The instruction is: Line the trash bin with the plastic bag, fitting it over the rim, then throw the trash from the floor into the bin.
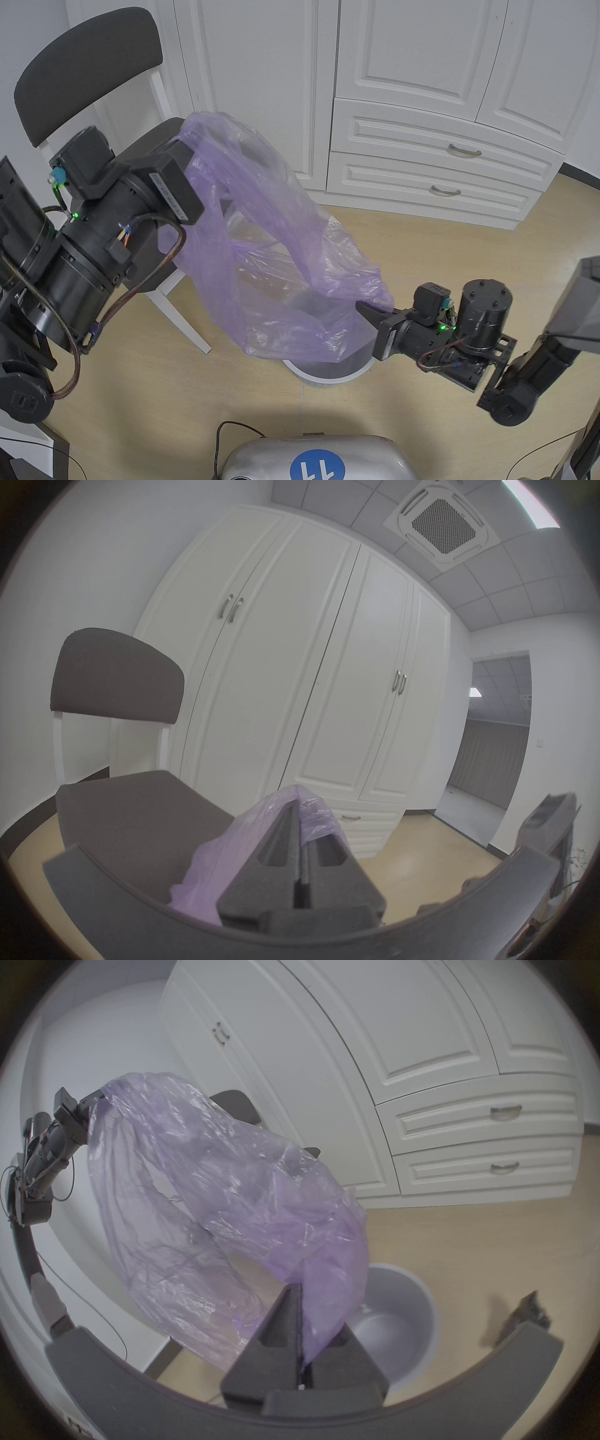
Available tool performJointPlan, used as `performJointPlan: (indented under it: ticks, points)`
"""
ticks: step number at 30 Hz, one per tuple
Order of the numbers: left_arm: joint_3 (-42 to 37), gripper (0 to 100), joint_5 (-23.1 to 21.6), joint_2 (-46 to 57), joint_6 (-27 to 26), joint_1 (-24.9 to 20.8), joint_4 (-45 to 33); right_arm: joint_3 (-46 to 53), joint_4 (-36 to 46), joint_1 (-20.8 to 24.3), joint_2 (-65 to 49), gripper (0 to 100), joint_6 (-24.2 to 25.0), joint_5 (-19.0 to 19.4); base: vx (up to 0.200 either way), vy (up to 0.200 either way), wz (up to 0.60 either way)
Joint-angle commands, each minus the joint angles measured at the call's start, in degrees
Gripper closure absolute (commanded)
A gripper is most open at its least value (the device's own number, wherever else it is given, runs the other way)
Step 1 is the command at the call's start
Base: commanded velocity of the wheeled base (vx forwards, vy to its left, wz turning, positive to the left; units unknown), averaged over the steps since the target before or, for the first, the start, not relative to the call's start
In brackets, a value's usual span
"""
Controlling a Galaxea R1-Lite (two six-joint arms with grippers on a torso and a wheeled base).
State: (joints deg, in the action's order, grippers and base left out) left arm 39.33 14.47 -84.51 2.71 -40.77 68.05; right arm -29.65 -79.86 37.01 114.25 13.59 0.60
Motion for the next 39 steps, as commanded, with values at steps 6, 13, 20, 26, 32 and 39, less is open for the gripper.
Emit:
performJointPlan:
  ticks: [6, 13, 20, 26, 32, 39]
  points:
    - [-6.90, 100, -3.57, -4.97, 1.60, 9.12, -2.83, -0.67, 55.16, -8.97, -41.48, 100, -13.77, 1.78, 0.000, 0.000, 0.00]
    - [-16.83, 100, -3.31, -8.13, 5.64, 8.42, -0.11, 3.54, 63.86, -11.00, -51.85, 100, -21.06, 0.72, 0.000, 0.000, 0.00]
    - [-22.54, 100, -3.22, -12.88, 5.38, 7.98, 9.30, 3.72, 64.04, -11.70, -50.97, 100, -22.91, -6.57, 0.000, 0.000, 0.00]
    - [-22.98, 100, -3.40, -21.05, 5.12, 9.74, 19.93, 4.77, 64.13, -13.81, -50.09, 100, -27.39, -8.60, 0.000, 0.000, 0.00]
    - [-22.63, 100, -3.48, -20.17, 5.03, 9.83, 19.67, 5.21, 64.04, -15.30, -50.53, 100, -27.74, -9.03, 0.000, 0.000, 0.00]
    - [-23.68, 100, -4.36, -17.80, 4.06, 10.97, 19.58, 5.30, 64.04, -18.55, -50.35, 100, -29.50, -8.95, 0.000, 0.000, 0.00]
